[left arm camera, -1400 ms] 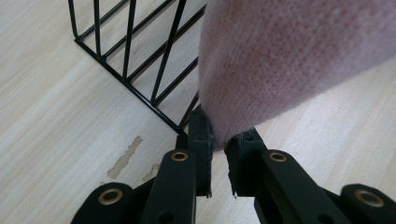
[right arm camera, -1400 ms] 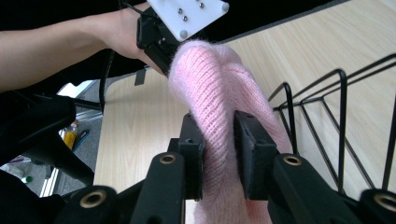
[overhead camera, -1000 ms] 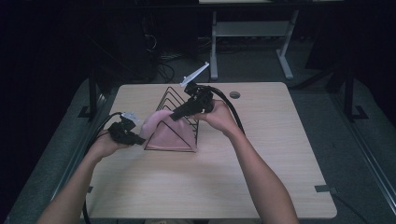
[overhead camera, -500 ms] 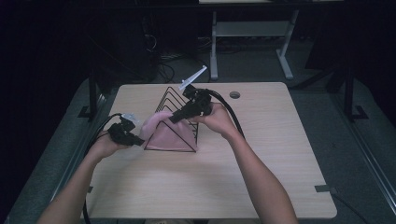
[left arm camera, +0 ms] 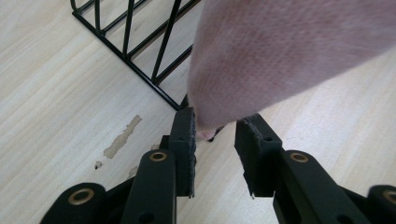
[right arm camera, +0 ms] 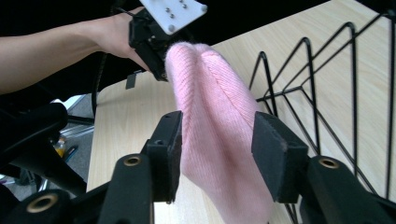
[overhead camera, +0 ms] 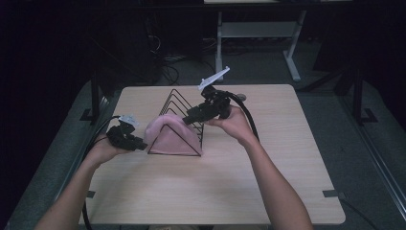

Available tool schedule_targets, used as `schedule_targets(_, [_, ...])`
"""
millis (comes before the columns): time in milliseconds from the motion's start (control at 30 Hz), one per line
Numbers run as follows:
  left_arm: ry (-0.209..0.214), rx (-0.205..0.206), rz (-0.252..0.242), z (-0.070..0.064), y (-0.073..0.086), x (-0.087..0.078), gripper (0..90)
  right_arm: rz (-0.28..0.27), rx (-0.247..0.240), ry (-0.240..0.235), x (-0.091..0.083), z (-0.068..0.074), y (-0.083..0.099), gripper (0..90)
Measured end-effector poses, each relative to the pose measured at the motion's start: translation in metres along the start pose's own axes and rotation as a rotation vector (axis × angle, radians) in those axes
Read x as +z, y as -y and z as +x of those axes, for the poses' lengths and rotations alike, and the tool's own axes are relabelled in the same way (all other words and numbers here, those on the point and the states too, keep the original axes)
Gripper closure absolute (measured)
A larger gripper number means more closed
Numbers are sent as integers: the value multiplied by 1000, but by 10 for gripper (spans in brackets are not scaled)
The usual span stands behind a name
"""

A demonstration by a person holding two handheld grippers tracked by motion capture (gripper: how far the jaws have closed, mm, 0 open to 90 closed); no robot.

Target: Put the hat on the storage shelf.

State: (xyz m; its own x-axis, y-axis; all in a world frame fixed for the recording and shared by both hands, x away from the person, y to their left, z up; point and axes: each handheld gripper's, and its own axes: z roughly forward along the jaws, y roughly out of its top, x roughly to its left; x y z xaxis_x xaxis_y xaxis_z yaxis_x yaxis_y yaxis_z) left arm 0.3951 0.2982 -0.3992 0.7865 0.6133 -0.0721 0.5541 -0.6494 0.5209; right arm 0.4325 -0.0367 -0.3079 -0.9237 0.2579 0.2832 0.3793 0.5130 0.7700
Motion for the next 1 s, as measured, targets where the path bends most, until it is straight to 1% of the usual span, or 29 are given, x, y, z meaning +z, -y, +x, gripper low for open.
schedule_targets(100, [-4,2,-1,-2,0,-2,672,-2,5,6,-5,-1,3,521])
schedule_targets(133, [-4,5,2,-2,0,-3,670,-5,-3,10,-6,-2,4,521])
schedule_targets(233, [-6,7,-3,-3,0,-4,670,-2,16,10,-8,-2,7,525])
schedule_targets(300, [-6,-1,-9,-4,0,-4,671,-4,10,5,-10,-4,9,546])
schedule_targets(333, [-1,3,-6,-4,0,-5,672,-8,16,3,-10,-3,9,545])
schedule_targets(400, [0,3,-7,-5,-1,-5,672,0,12,11,-12,-3,10,545])
schedule_targets(433, [-2,4,-8,-5,-1,-5,672,-2,23,11,-13,-3,10,546])
schedule_targets(500, [1,7,-11,-6,-1,-5,672,-5,10,16,-16,-5,12,557])
schedule_targets(533, [5,5,-20,-6,-1,-5,672,-8,21,11,-17,-4,12,563])
schedule_targets(567, [8,11,-20,-7,-2,-6,678,-11,25,8,-18,-3,13,565])
schedule_targets(600, [9,13,-20,-7,-2,-6,679,-9,16,13,-18,-4,15,564])
schedule_targets(633, [7,8,-24,-8,-2,-6,679,-3,17,17,-19,-3,15,559])
schedule_targets(667, [7,10,-21,-8,-2,-6,679,3,23,21,-19,-3,17,557])
schedule_targets(700, [4,16,-9,-8,-1,-7,678,11,18,32,-20,-4,19,556])
schedule_targets(733, [0,17,-9,-9,-1,-7,678,20,16,41,-23,-5,22,553])
schedule_targets(767, [1,20,-6,-9,0,-8,677,22,32,52,-26,-6,27,548])
schedule_targets(800, [-1,14,-16,-10,0,-9,675,25,32,58,-28,-8,30,547])
schedule_targets(833, [2,14,-16,-10,0,-9,673,21,51,64,-32,-10,35,545])
schedule_targets(867, [2,15,-16,-10,1,-10,672,17,55,68,-35,-11,38,542])
schedule_targets(900, [0,18,-14,-10,1,-10,670,13,76,75,-39,-12,41,534])
schedule_targets(1000, [-2,18,-10,-12,1,-11,659,-8,91,90,-50,-15,52,522])
